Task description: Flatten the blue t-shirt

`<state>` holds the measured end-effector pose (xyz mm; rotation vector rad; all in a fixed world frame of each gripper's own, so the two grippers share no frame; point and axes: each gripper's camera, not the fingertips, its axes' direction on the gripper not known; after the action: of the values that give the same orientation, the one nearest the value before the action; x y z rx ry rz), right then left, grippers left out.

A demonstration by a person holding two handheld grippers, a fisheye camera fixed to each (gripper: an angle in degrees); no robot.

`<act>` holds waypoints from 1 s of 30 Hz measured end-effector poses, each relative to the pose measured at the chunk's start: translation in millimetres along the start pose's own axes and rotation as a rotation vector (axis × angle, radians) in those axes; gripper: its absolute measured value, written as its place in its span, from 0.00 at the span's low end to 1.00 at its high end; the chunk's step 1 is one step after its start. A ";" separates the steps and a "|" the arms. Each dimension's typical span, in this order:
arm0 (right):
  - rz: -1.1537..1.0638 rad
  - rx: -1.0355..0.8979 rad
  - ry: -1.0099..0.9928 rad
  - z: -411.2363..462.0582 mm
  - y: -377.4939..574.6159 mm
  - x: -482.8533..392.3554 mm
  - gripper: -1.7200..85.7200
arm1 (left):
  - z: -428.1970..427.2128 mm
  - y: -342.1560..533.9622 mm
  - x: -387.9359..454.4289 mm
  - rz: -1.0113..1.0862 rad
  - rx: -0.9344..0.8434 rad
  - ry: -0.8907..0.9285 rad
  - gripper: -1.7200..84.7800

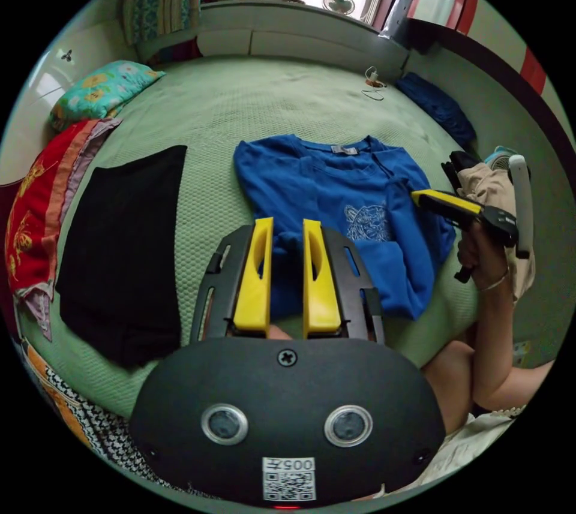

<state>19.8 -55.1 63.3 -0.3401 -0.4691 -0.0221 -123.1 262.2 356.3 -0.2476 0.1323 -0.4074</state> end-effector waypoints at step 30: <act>0.077 -0.004 -0.032 -254.1 284.8 15.4 0.00 | -159.4 234.6 126.0 0.013 -0.072 0.136 0.09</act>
<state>173.3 131.6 -232.5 -0.3630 -0.4878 0.0575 51.4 385.7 131.3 -0.2896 0.2821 -0.4066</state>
